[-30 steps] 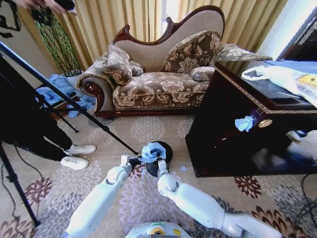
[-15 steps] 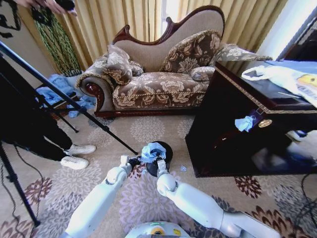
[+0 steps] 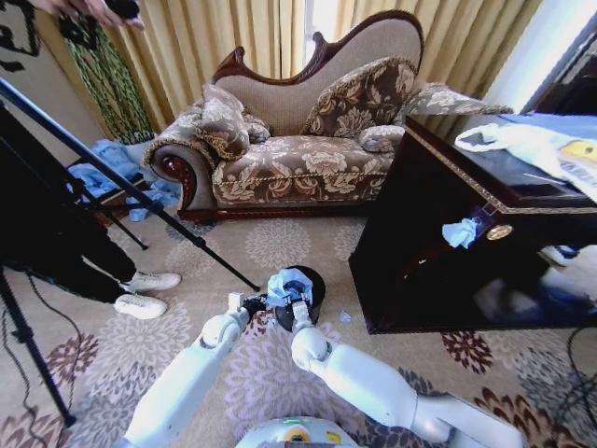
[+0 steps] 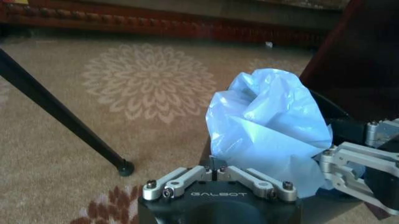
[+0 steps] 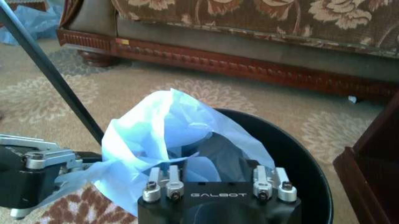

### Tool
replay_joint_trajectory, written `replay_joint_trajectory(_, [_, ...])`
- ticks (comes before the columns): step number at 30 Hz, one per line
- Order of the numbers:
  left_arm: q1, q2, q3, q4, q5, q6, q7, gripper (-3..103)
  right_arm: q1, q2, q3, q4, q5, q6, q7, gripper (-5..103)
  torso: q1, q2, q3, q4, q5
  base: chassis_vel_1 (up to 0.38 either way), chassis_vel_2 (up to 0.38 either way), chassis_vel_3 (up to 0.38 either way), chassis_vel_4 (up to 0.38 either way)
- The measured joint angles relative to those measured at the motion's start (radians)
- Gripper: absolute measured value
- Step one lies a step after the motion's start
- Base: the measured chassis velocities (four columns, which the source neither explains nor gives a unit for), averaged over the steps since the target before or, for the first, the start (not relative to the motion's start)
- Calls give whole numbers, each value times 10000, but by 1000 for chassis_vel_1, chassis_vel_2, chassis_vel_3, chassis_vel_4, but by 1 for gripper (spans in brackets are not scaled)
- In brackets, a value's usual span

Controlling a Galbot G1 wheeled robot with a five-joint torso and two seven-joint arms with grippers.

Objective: Place a garbage bag over the trash bin.

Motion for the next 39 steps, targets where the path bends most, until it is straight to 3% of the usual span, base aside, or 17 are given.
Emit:
replay_joint_trajectory(3, [75, -34, -40, -72, 15, -25, 10, 0, 165, 39, -142, -130, 141, -85, 90, 69, 0, 0, 0, 0, 0, 0, 0, 0, 0])
replay_joint_trajectory(4, [75, -34, -40, -72, 15, -25, 10, 0, 165, 39, -142, -130, 141, -85, 90, 69, 0, 0, 0, 0, 0, 0, 0, 0, 0])
replay_joint_trajectory(7, [209, -56, -111, -188, 23, -33, 19, 0, 308, 171, -219, -354, 161, -128, 112, 57, 0, 0, 0, 1, 0, 0, 0, 0, 0])
replay_joint_trajectory(13, [347, -86, -197, -261, 36, -58, 25, 0, 374, 213, -247, -586, 15, -139, 84, 51, 0, 0, 0, 1, 0, 0, 0, 0, 0])
replay_joint_trajectory(16, [396, -91, -251, -281, 39, -85, 26, 0, 372, 214, -284, -706, -137, -139, 29, 35, 0, 0, 0, 0, 0, 0, 0, 0, 0])
replay_joint_trajectory(18, [404, -90, -261, -291, 39, -87, 27, 0, 365, 224, -284, -738, -169, -139, 17, 35, 0, 0, 0, 0, 0, 0, 0, 0, 0])
replay_joint_trajectory(21, [425, -53, -302, -331, 39, -97, 34, 0, 322, 286, -290, -870, -314, -118, -44, 19, 0, 0, 0, 1, 0, 0, 0, 0, 0])
replay_joint_trajectory(27, [445, 4, -354, -390, 17, -108, 47, 0, 260, 324, -296, -950, -452, -55, -61, 1, 0, 0, 0, 1, 0, 0, 0, 0, 0])
replay_joint_trajectory(39, [548, -11, -403, -430, 16, -194, 96, 0, 120, 473, -77, -1238, -814, 222, -67, 0, 0, 0, 0, 0, 0, 0, 0, 0, 0])
